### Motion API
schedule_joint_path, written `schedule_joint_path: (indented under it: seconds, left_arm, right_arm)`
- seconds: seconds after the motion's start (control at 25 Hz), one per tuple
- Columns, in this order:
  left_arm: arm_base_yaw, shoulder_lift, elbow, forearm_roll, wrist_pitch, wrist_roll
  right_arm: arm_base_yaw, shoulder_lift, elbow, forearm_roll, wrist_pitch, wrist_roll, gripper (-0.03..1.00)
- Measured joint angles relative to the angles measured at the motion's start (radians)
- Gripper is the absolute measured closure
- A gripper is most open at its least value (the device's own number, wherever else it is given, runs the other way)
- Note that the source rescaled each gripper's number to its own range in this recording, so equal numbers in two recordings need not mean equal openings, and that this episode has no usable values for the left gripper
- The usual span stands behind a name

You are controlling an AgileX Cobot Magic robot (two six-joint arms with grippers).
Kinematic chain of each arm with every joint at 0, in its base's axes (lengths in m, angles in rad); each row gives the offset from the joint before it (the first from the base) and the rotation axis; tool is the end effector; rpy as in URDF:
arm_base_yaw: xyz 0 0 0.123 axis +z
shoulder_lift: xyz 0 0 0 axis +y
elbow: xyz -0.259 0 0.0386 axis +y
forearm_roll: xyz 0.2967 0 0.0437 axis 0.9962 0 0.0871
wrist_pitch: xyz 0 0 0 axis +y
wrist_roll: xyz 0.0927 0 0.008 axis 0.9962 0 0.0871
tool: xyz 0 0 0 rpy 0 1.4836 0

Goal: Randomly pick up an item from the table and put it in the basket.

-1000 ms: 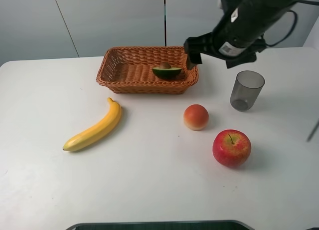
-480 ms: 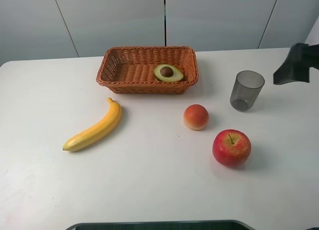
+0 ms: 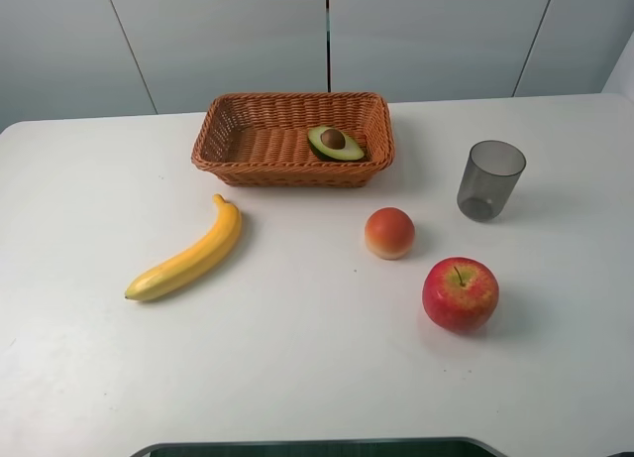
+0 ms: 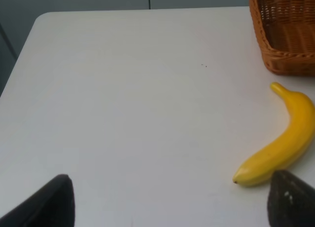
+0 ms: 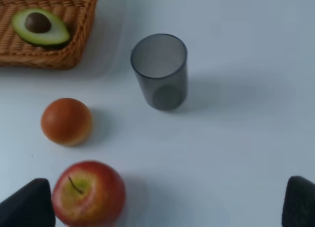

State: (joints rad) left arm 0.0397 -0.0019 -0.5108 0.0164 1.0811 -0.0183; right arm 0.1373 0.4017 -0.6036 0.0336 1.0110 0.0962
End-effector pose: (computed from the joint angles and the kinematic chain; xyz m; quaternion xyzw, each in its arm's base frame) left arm 0.0604 0.0037 0.3016 -0.0252 0.8548 0.0137 0.5181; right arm 0.1268 0.0202 0.3006 -0.0165 0.9110 0.0645 0.4070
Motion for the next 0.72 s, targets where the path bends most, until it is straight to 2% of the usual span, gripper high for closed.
schedule_joint_path:
  seconds: [0.2, 0.48, 0.72]
  left_arm:
    - [0.0, 0.0, 0.0, 0.0, 0.0, 0.0]
    - [0.0, 0.0, 0.0, 0.0, 0.0, 0.0]
    - [0.0, 0.0, 0.0, 0.0, 0.0, -0.004]
  right_arm:
    - [0.0, -0.175, 0.0, -0.026, 0.1, -0.011, -0.03]
    - [0.0, -0.387, 0.066, -0.043, 0.115, -0.019, -0.03]
    - [0.0, -0.399, 0.09, -0.041, 0.095, -0.019, -0.03]
